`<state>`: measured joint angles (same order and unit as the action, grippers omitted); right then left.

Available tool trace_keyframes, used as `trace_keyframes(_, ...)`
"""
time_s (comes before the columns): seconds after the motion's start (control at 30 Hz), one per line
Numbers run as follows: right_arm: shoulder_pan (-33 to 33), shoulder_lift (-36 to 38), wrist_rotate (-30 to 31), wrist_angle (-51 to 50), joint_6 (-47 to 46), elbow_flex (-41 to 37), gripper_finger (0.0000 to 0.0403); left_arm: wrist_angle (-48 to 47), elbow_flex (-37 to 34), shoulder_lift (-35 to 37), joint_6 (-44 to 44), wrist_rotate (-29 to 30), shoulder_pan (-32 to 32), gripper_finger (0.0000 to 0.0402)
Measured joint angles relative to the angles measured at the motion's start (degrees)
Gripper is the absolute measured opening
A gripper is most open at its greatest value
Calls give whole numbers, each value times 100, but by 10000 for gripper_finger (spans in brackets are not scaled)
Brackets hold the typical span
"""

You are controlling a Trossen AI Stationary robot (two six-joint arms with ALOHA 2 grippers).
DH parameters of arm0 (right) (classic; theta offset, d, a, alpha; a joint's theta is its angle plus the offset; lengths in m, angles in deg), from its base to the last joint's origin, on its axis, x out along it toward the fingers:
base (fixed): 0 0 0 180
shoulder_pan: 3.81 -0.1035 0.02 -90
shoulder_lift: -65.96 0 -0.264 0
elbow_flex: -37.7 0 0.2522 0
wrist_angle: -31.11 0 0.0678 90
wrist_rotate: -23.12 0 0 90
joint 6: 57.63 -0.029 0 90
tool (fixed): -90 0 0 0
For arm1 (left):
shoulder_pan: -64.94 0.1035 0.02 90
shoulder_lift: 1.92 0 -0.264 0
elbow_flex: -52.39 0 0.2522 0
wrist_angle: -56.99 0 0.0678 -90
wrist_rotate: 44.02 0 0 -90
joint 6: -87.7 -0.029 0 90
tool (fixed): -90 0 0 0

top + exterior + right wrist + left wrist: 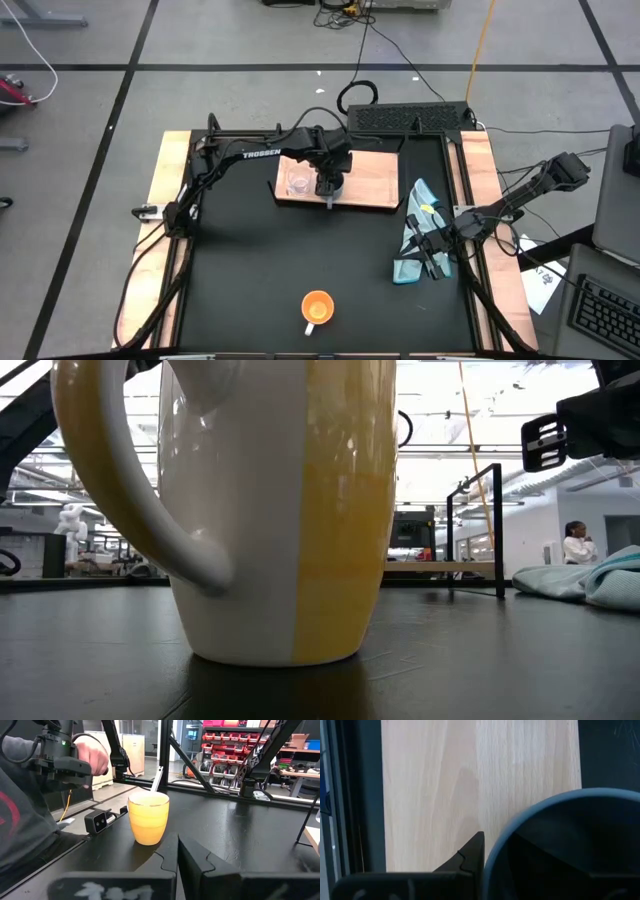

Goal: Stack small to large cups/mugs on shelf
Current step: Put the gray mug on the shelf, then put the yellow mug on the shelf

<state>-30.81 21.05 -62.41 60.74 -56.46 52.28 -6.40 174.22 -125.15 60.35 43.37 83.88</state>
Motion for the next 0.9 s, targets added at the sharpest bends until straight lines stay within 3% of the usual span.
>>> trace_keyframes(0.6,0,1,0,-38,-48,0,0,-624,981,27,176,-375,0,84)
trace_keyframes(0.77,1,0,0,-39,-50,0,0,-821,1237,23,200,-275,0,84)
trace_keyframes(0.9,0,-1,0,-40,-50,-2,0,-1080,1639,23,200,145,-12,84)
